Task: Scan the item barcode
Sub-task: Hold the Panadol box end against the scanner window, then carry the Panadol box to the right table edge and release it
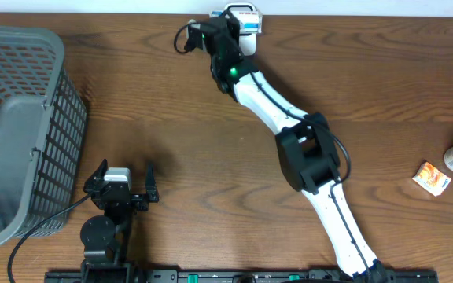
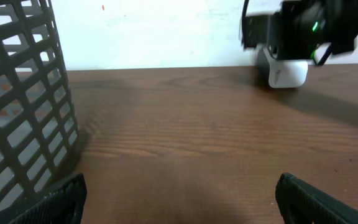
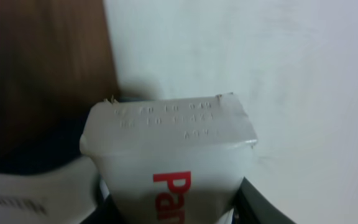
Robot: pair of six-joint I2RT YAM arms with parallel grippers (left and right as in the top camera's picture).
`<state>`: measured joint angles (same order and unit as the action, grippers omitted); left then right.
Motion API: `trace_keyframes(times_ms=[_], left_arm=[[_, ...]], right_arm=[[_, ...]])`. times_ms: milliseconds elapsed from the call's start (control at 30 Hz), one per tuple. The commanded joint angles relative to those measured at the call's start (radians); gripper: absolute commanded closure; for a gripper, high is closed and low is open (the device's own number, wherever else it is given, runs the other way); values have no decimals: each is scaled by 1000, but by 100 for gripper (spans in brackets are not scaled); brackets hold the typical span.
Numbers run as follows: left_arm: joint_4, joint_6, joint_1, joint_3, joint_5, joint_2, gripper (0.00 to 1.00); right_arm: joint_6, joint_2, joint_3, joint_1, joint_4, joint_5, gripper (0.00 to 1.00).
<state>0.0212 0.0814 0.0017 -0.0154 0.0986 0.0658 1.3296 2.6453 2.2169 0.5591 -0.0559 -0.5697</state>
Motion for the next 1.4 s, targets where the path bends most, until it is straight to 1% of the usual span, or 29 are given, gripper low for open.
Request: trace_keyframes(times_ms=[0,67,200,400,533,800,933,1033,1100,1200,1267,1300,1367], left_arm=[[40,-5,-1,11,17,-1,4],[40,-5,-1,11,17,-1,4],[40,-5,-1,11,17,-1,4],[40,-5,-1,11,17,-1,4],[40,-5,-1,11,16,-1,4],[40,-5,-1,11,17,-1,4],[40,-5,-1,11,17,-1,4],[40,-5,-1,11,17,-1,4],[40,-5,-1,11,17,-1,4],[40,-5,-1,11,17,-1,4],[40,-5,-1,11,17,-1,4],[40,-5,-1,11,17,-1,4],[40,-5,-1,11,17,-1,4]], right_arm=[[144,41,15,-4,-68,7,68],[168,50,15,-6,-100,29,67],[155,57,15,-10,-158,79,66],[122,75,15,-10,-218,184,68],[122,78,15,-13,-217,187,70],[122,78,15,-35,-180,201,66],[126,77,15,-37,-183,153,72],[122,60,15,-37,-178,119,73],[122,35,15,-37,-138,82,73],[103,-20,15,-39,-3,16,76],[10,-66,15,-42,122,-2,75],[-56,-98,14,-43,204,4,74],[-188,-148,14,-47,296,0,72]])
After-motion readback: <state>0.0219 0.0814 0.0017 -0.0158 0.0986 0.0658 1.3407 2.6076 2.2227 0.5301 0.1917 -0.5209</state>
